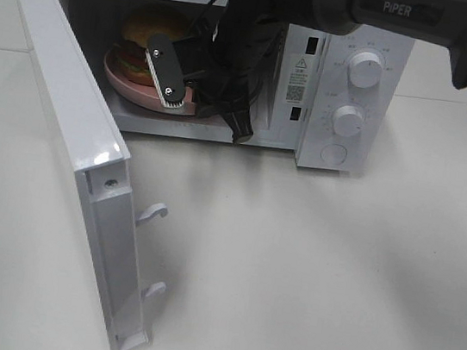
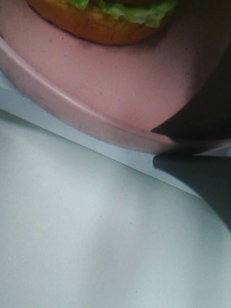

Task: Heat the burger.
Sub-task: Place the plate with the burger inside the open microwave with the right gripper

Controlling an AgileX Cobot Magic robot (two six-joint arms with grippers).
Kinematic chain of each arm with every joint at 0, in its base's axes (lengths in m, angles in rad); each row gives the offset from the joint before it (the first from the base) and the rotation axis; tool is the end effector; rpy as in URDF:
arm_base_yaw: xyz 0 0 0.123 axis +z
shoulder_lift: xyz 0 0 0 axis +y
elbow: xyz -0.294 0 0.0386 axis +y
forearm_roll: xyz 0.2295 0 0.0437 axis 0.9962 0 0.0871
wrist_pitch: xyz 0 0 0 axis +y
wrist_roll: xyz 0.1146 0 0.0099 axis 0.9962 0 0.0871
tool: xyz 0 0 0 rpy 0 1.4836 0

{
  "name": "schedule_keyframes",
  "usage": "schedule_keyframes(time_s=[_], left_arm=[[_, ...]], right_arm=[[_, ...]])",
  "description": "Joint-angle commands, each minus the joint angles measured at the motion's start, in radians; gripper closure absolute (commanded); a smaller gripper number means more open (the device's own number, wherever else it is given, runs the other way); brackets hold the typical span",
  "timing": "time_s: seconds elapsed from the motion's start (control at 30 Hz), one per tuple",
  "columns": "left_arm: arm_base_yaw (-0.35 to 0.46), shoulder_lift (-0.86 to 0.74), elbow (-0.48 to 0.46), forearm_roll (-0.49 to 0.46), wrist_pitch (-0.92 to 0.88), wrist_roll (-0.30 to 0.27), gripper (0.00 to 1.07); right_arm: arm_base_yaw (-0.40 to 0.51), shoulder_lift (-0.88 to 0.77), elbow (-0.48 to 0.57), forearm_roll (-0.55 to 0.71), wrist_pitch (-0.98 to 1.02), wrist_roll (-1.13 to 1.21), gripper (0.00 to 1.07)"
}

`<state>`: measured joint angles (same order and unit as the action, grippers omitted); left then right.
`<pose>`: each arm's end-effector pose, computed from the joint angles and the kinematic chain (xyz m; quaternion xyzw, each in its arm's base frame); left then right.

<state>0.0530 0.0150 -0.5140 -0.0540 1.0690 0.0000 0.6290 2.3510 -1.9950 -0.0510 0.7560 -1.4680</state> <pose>-0.0107 -0.0060 0.2608 -0.0215 0.8551 -0.0133 0.5179 0.4263 0.3052 0.1675 -0.8409 0.4688 -0.1297 0.2373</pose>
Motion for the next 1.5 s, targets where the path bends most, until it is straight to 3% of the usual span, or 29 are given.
schedule_keyframes(time_s=[0.03,1.5], left_arm=[[-0.001,-0.004,-0.002,0.002,0.002,0.005,0.06],[-0.001,-0.004,-0.002,0.002,0.002,0.005,0.06]], right_arm=[[-0.011,0.001,-0.044,0.012,-0.050,0.012,1.07],[-0.022,0.058,-0.095,0.051,-0.062,0.030,1.07]])
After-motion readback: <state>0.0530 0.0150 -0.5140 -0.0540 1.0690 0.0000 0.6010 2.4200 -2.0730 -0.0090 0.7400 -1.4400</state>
